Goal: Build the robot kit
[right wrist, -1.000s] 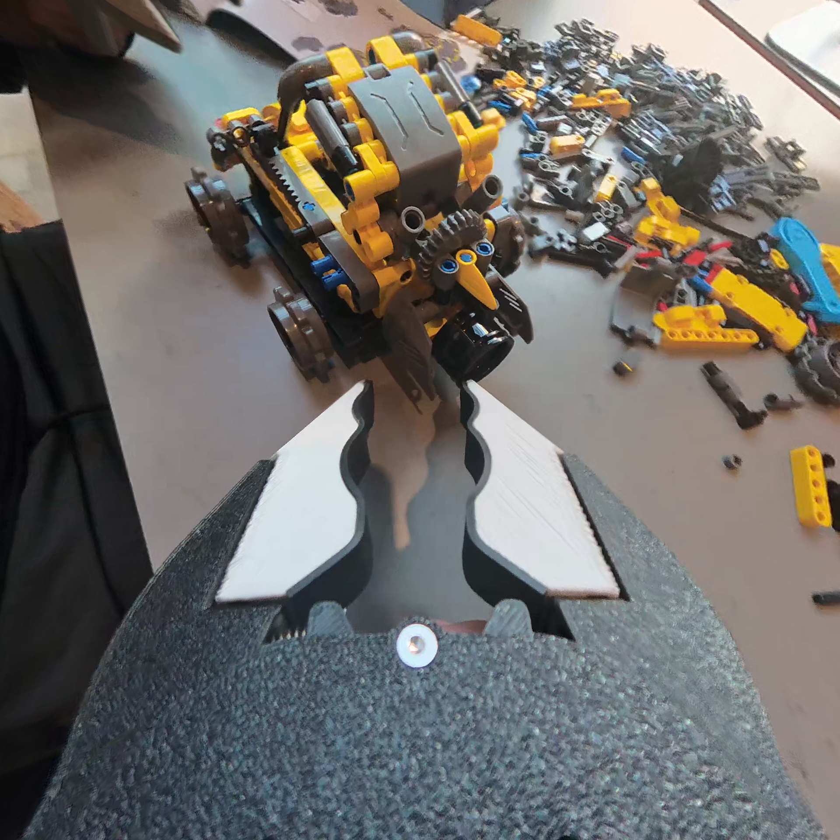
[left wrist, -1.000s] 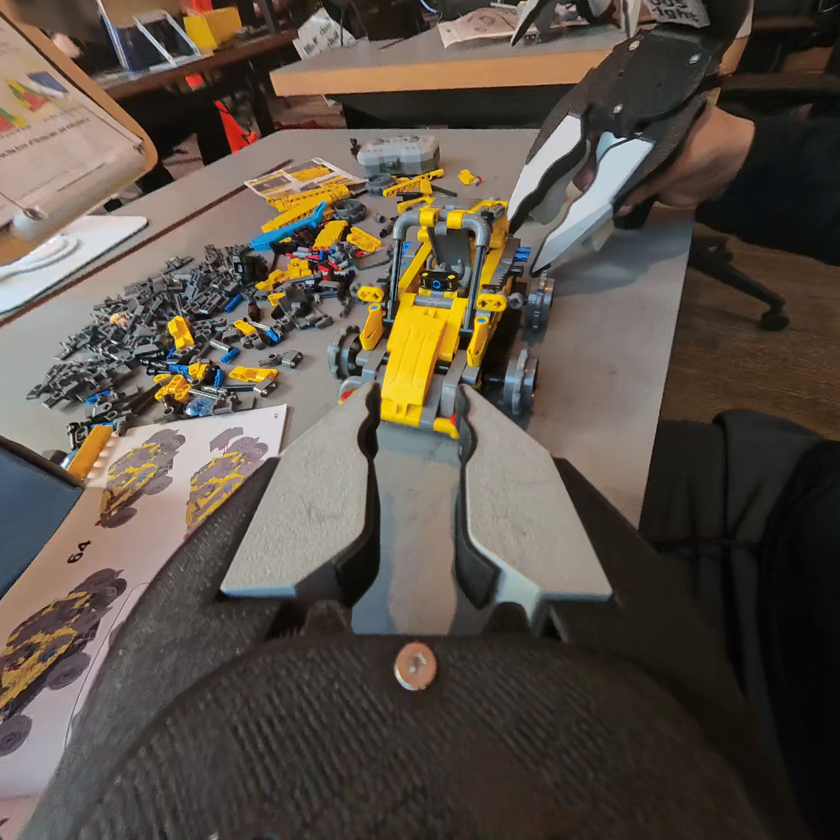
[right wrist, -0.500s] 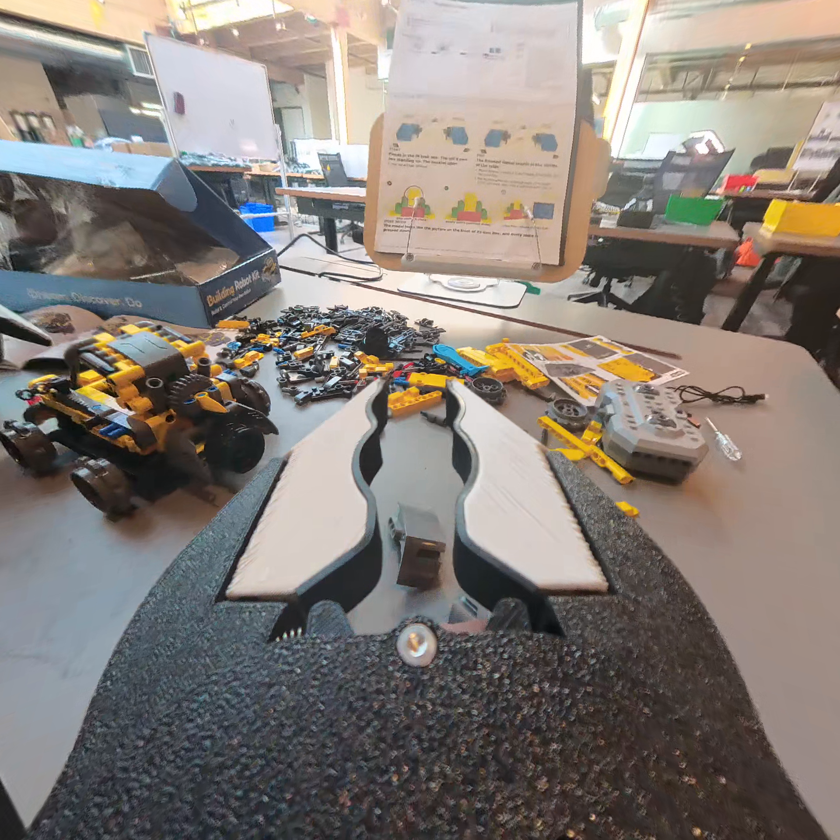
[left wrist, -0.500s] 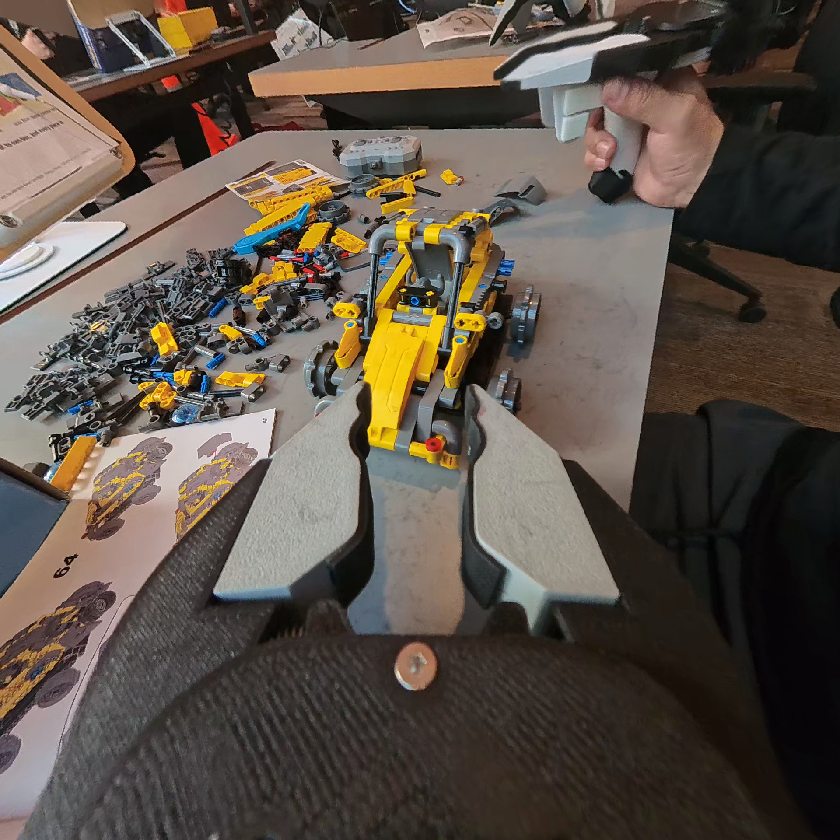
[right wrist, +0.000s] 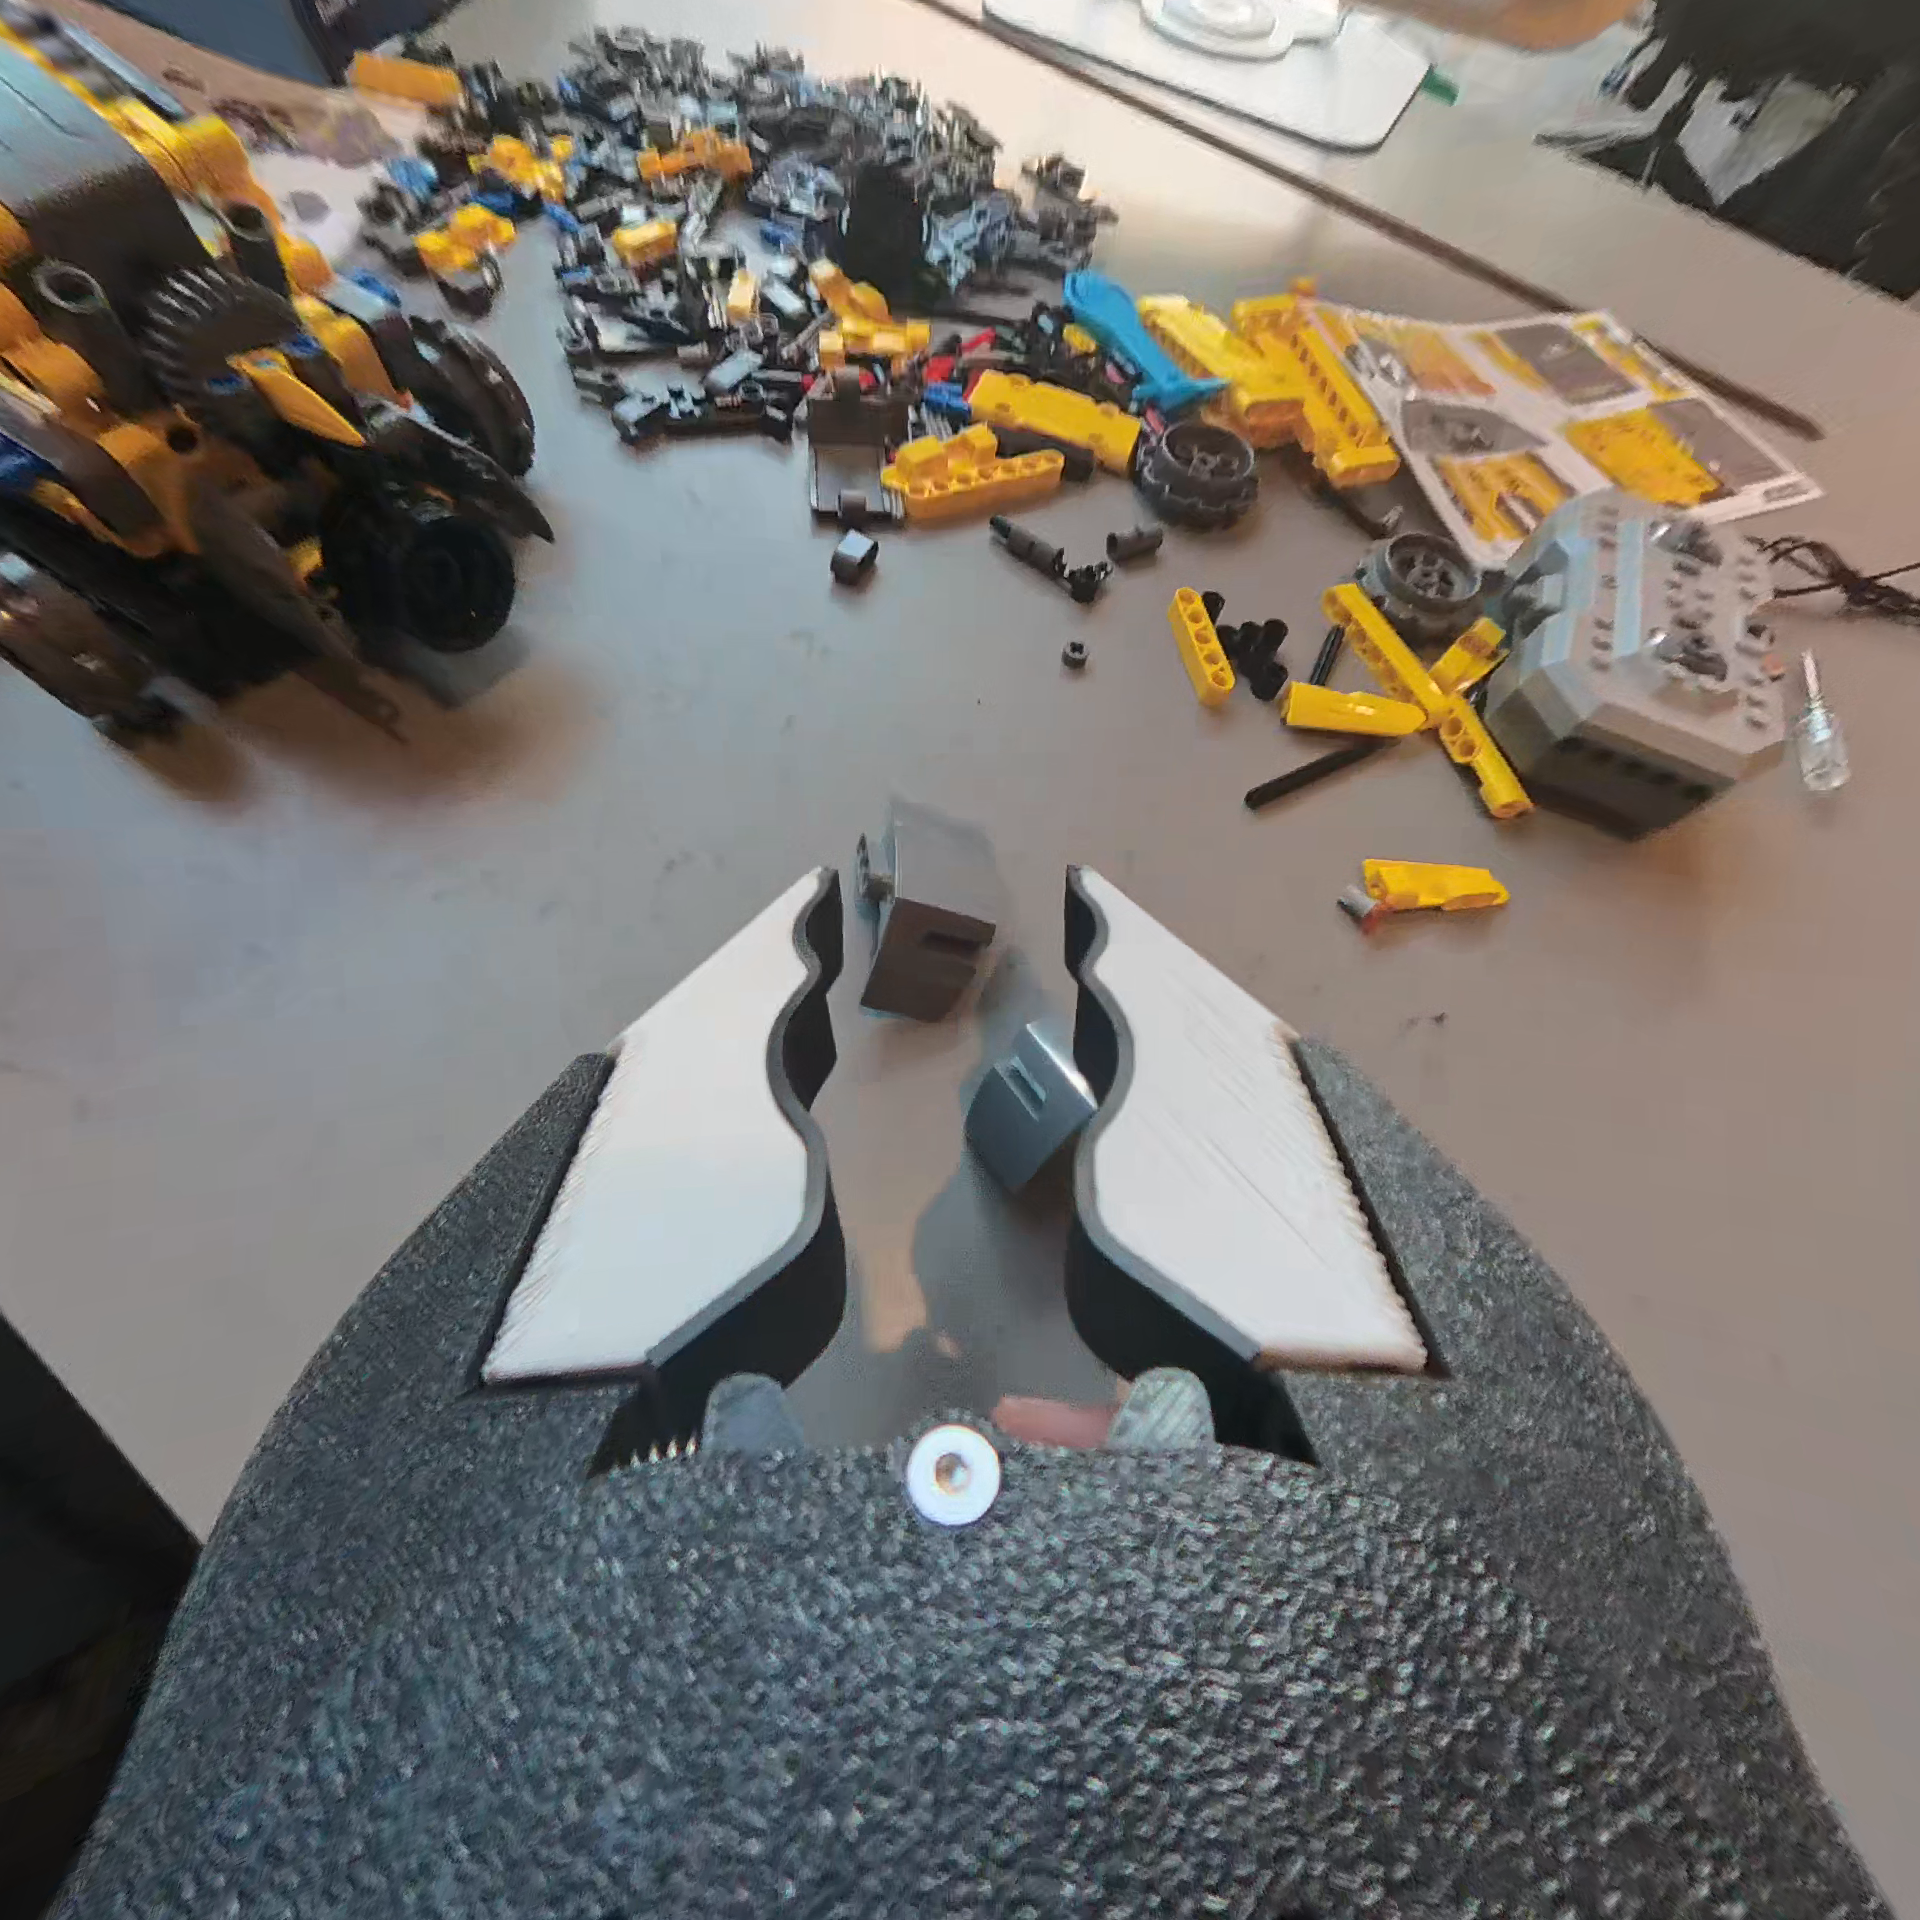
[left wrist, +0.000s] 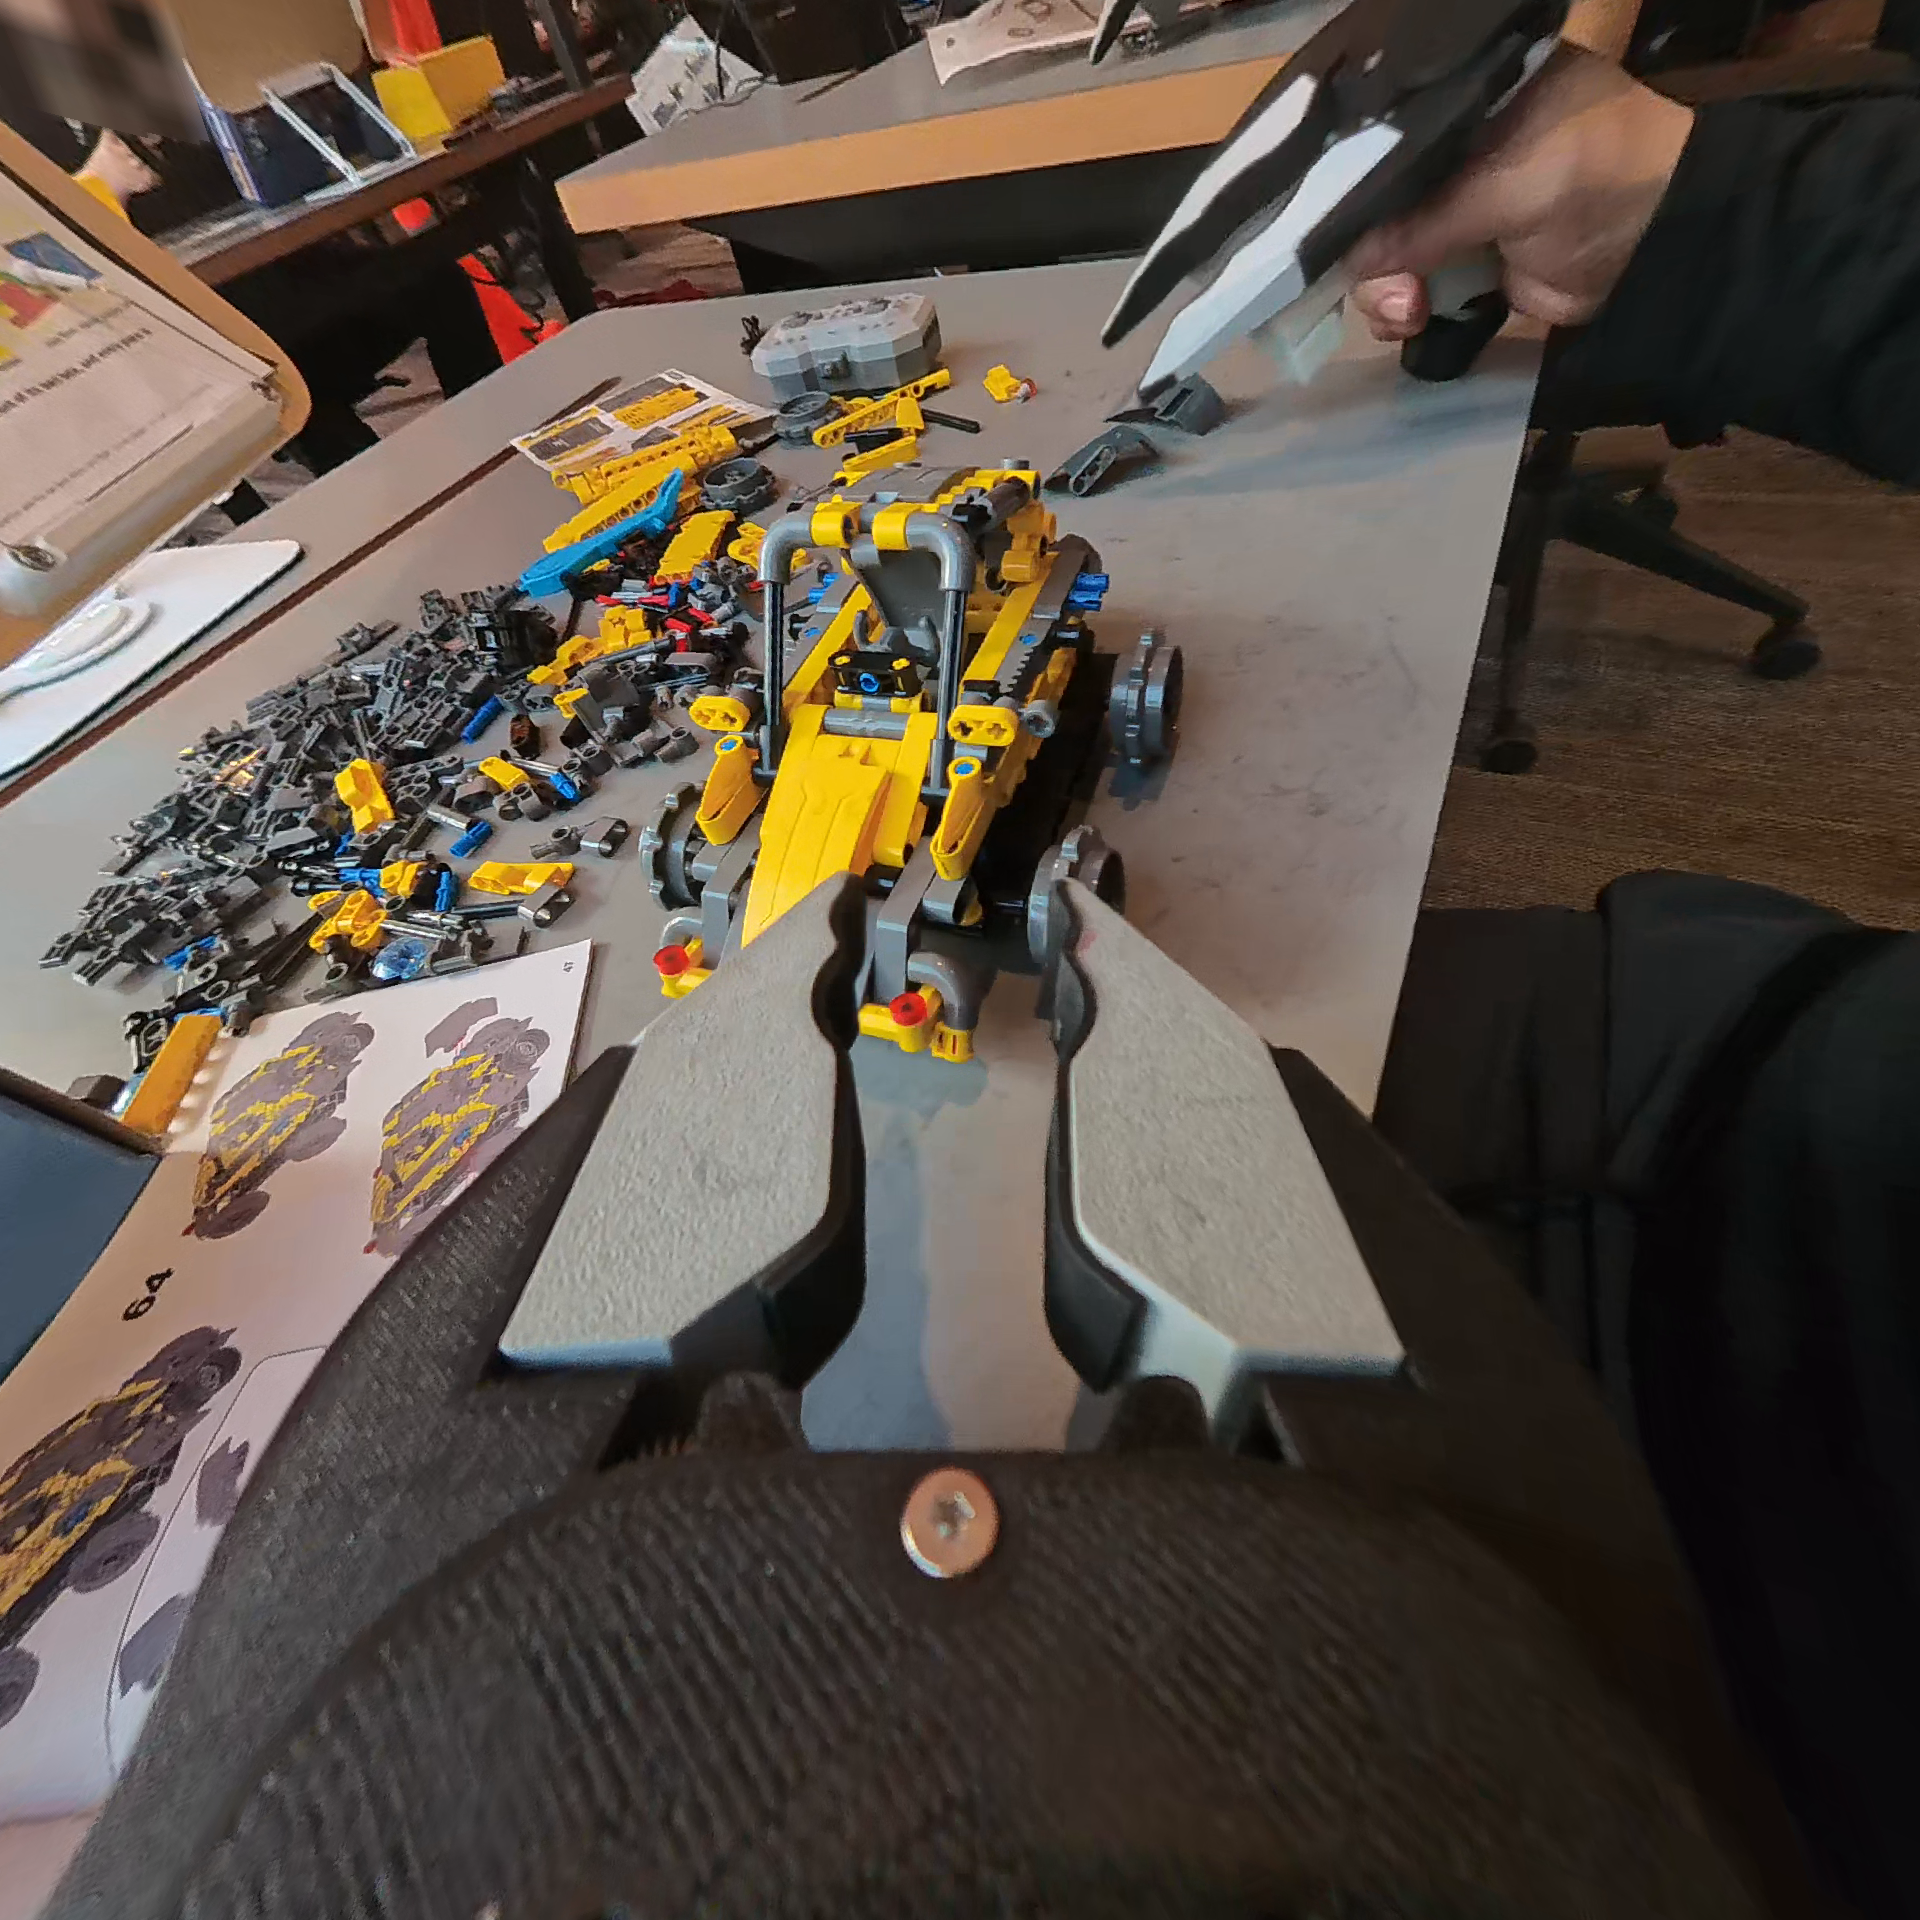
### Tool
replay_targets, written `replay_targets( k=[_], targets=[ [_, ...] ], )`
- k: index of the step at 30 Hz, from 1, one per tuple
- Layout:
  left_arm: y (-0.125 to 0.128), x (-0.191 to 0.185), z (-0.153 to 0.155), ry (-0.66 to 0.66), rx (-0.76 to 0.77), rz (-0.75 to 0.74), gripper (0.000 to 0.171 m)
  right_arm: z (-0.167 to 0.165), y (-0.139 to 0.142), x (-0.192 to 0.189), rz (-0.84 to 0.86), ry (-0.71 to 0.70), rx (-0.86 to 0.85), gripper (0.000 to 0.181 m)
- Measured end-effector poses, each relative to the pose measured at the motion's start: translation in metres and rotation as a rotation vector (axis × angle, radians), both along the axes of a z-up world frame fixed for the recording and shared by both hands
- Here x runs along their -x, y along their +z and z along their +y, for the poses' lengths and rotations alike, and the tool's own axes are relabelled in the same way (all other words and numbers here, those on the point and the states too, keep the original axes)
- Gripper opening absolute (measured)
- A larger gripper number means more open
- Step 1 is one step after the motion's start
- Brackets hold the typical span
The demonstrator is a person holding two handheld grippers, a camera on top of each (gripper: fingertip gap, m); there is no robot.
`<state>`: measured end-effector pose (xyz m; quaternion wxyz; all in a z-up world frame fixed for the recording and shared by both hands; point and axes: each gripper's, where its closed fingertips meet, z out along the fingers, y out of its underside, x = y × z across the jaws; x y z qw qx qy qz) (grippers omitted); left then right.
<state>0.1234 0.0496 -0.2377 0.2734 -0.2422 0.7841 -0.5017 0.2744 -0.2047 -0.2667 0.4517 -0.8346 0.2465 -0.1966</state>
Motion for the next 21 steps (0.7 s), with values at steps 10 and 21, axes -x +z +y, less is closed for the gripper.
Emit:
replay_targets(
  k=[10, 21],
  targets=[
    [-0.003, 0.002, -0.006, -0.038, -0.029, -0.004, 0.026, 0.008, -0.025, -0.002, 0.102, 0.062, 0.111, 0.034],
    [-0.003, 0.001, -0.006, -0.034, -0.021, 0.006, 0.025, 0.011, -0.032, 0.000, 0.111, 0.086, 0.157, 0.026]
  ],
)
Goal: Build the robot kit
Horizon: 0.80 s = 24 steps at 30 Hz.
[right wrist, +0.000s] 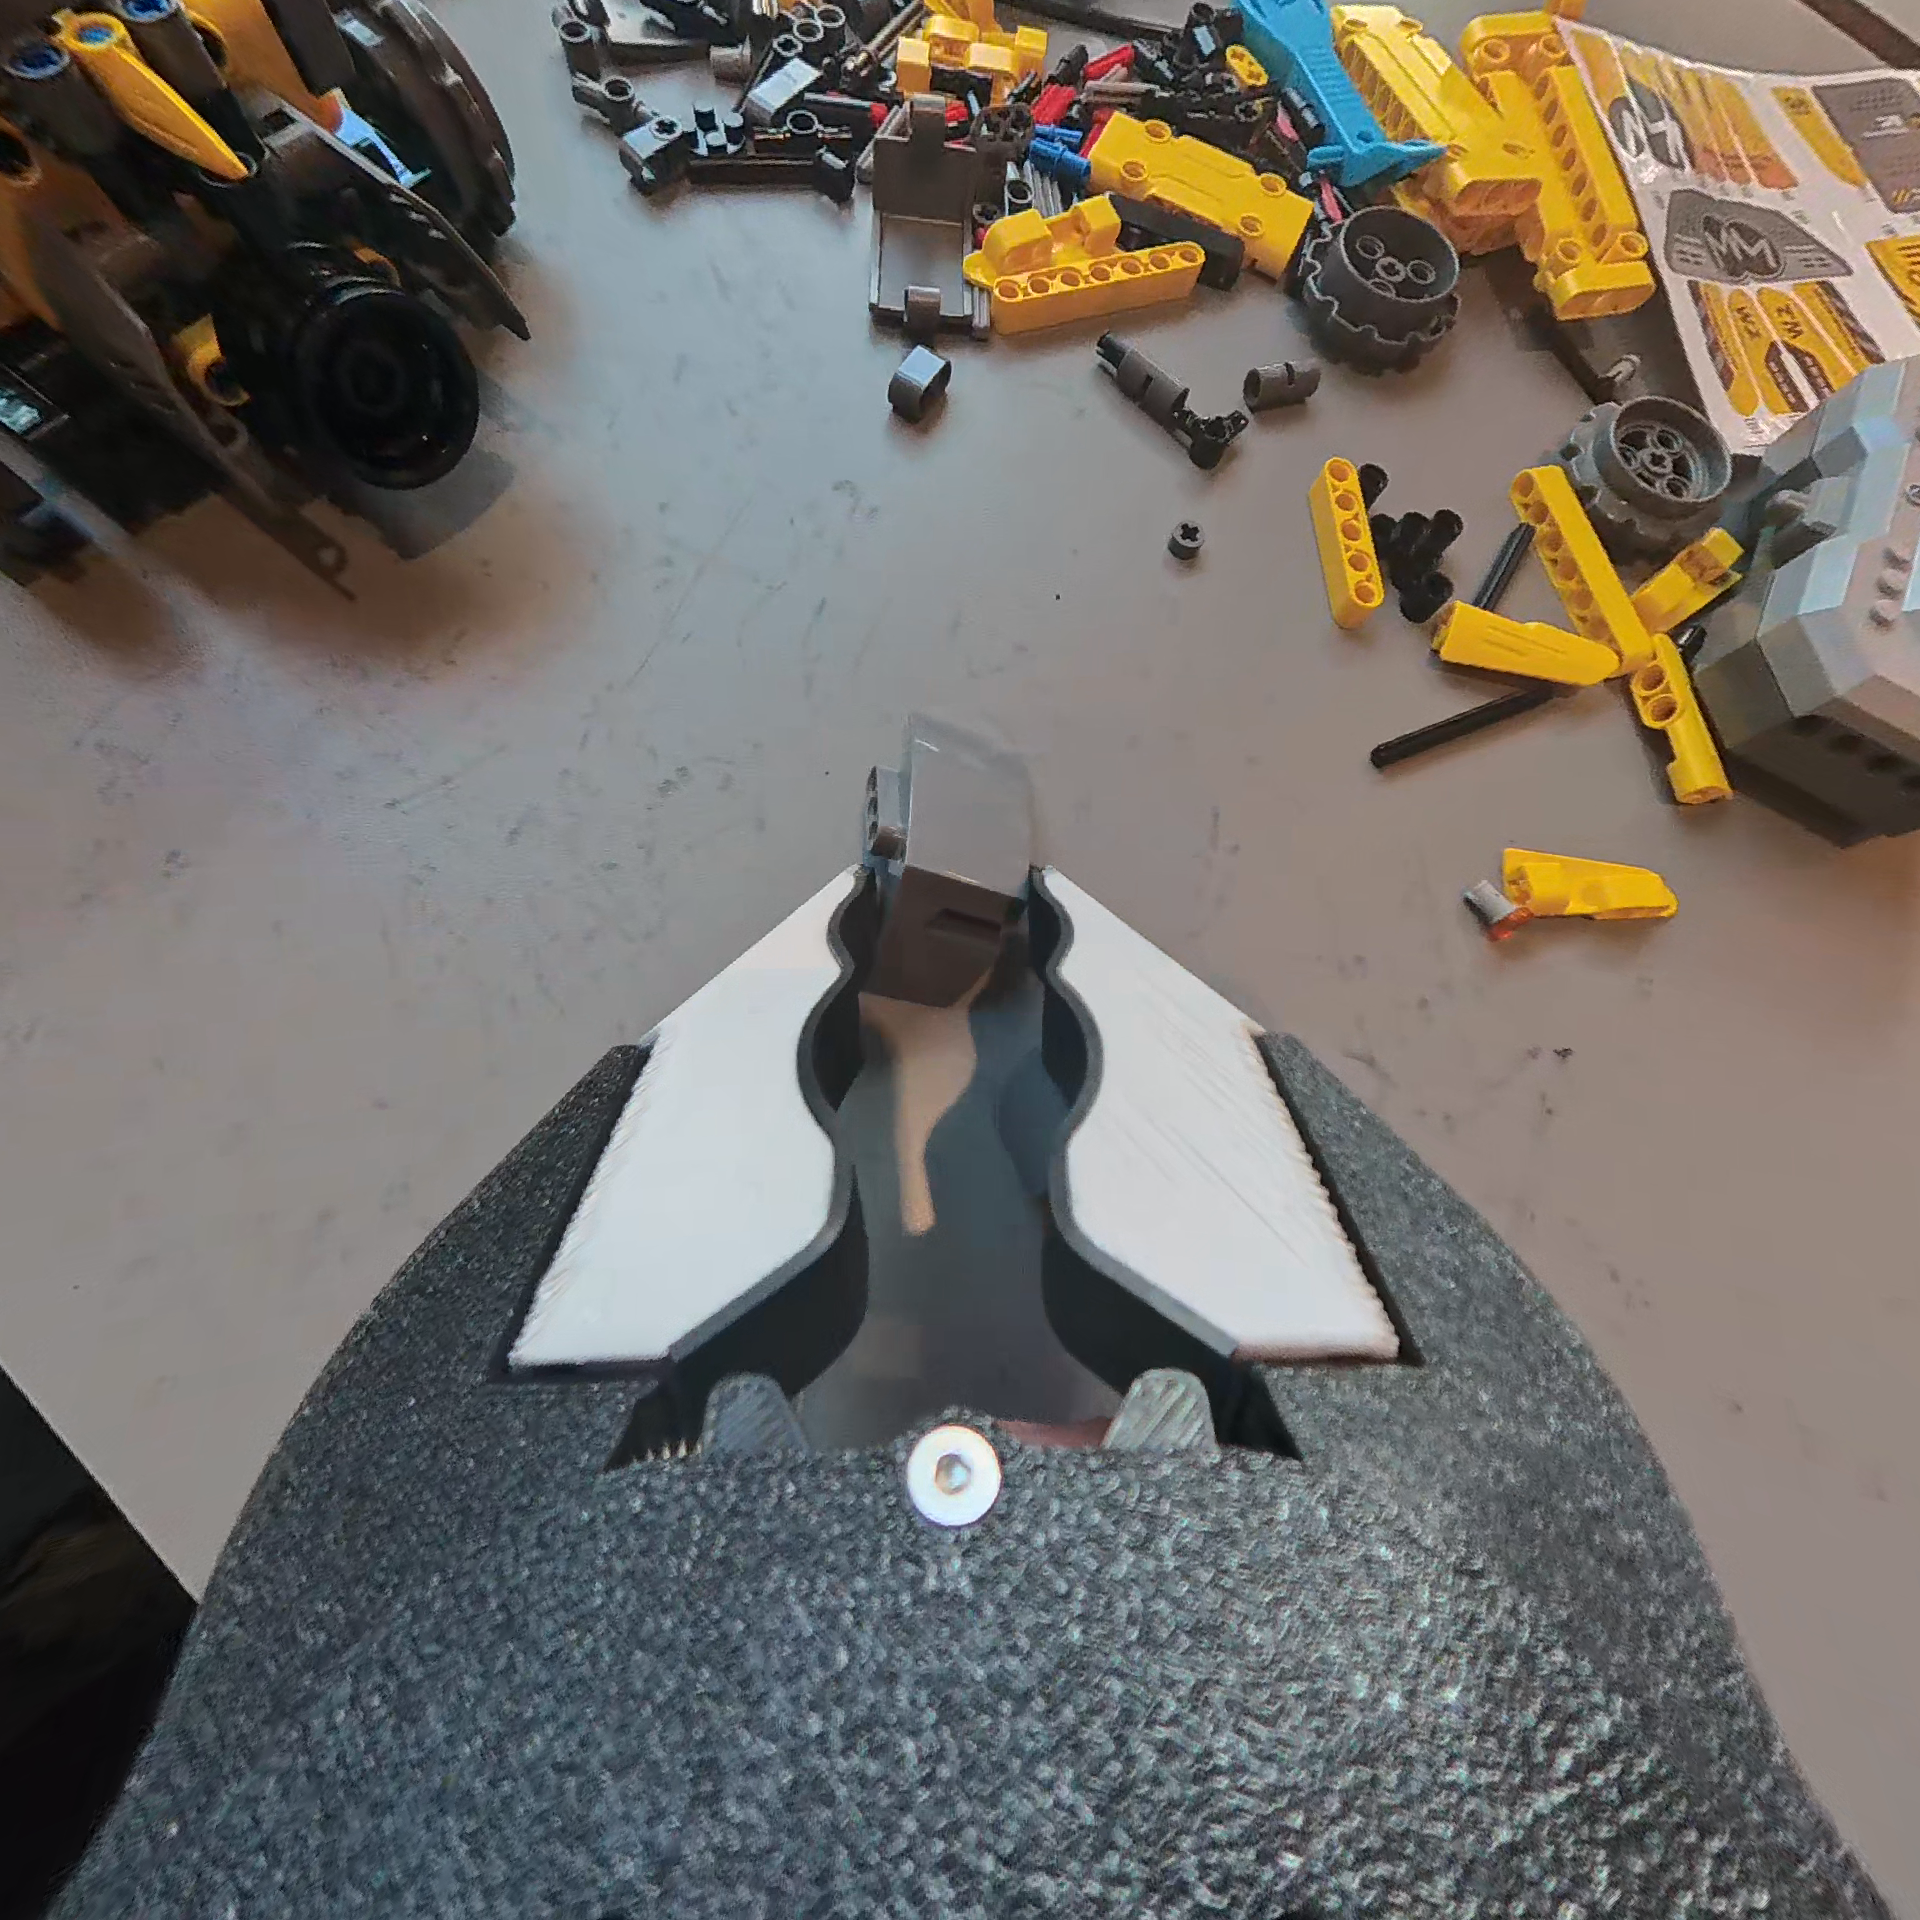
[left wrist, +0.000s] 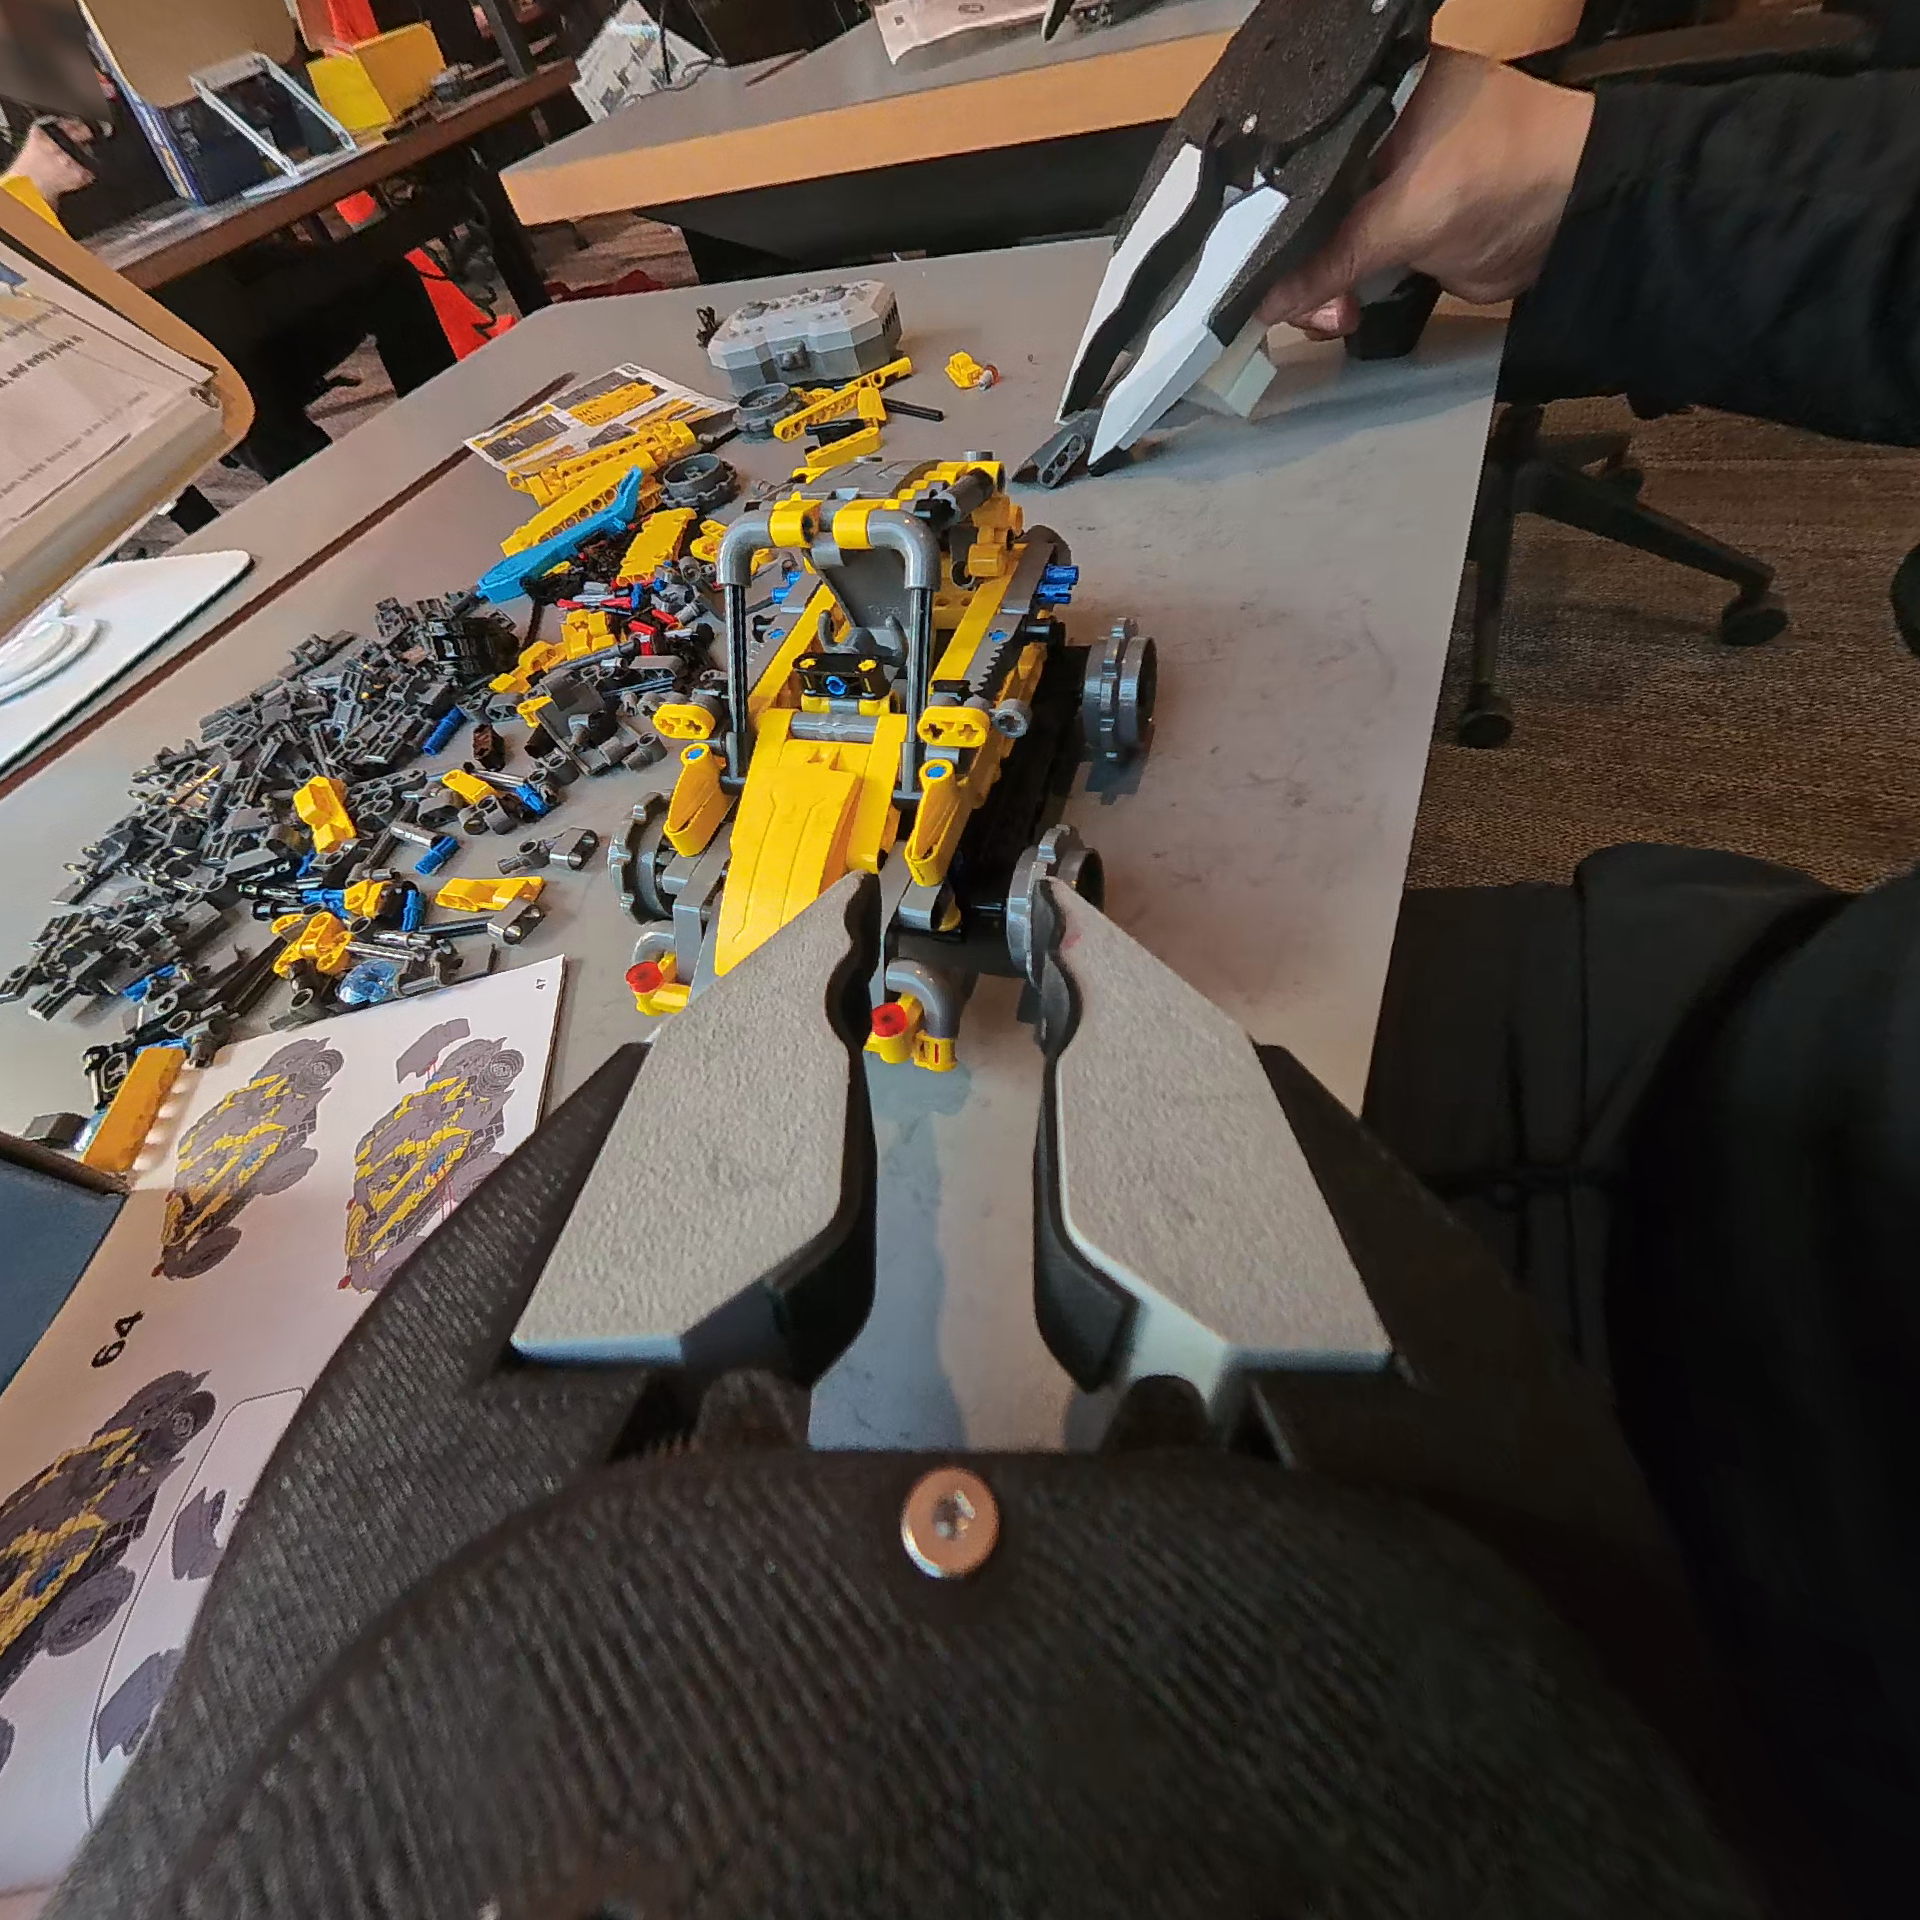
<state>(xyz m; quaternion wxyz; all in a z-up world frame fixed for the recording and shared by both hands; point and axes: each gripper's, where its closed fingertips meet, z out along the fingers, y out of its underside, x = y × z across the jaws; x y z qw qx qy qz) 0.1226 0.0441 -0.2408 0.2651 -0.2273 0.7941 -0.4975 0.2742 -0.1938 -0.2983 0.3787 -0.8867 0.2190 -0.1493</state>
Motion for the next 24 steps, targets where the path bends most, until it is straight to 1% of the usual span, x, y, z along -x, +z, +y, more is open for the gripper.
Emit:
replay_targets(
  k=[11, 14, 19, 24],
  targets=[
    [-0.002, -0.001, 0.000, 0.004, -0.011, 0.003, 0.024, 0.009, 0.005, 0.011, -0.061, 0.094, -0.008, 0.025],
    [-0.002, -0.001, 0.000, 0.004, -0.010, 0.002, 0.024, 0.013, 0.012, 0.016, -0.092, 0.137, -0.043, 0.025],
    [-0.001, 0.000, 0.000, 0.001, -0.007, 0.003, 0.024, 0.029, 0.025, 0.039, -0.098, 0.253, -0.137, 0.025],
    [-0.002, 0.000, 0.000, -0.001, -0.013, 0.008, 0.024, 0.044, 0.016, 0.058, -0.053, 0.340, -0.094, 0.025]
  ],
)
